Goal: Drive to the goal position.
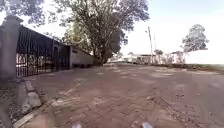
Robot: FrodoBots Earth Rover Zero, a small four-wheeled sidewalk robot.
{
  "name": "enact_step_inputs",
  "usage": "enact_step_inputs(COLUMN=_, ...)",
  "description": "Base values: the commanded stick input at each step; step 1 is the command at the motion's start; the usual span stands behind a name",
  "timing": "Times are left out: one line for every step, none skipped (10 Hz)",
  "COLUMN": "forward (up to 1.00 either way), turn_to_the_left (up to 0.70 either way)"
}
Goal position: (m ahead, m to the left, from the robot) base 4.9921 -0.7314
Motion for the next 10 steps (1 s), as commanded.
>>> enact_step_inputs(forward=0.7, turn_to_the_left=0.0)
enact_step_inputs(forward=0.7, turn_to_the_left=0.0)
enact_step_inputs(forward=0.7, turn_to_the_left=0.0)
enact_step_inputs(forward=0.7, turn_to_the_left=0.0)
enact_step_inputs(forward=0.7, turn_to_the_left=0.0)
enact_step_inputs(forward=0.7, turn_to_the_left=0.0)
enact_step_inputs(forward=0.7, turn_to_the_left=0.0)
enact_step_inputs(forward=0.7, turn_to_the_left=0.0)
enact_step_inputs(forward=0.7, turn_to_the_left=0.0)
enact_step_inputs(forward=0.7, turn_to_the_left=0.0)
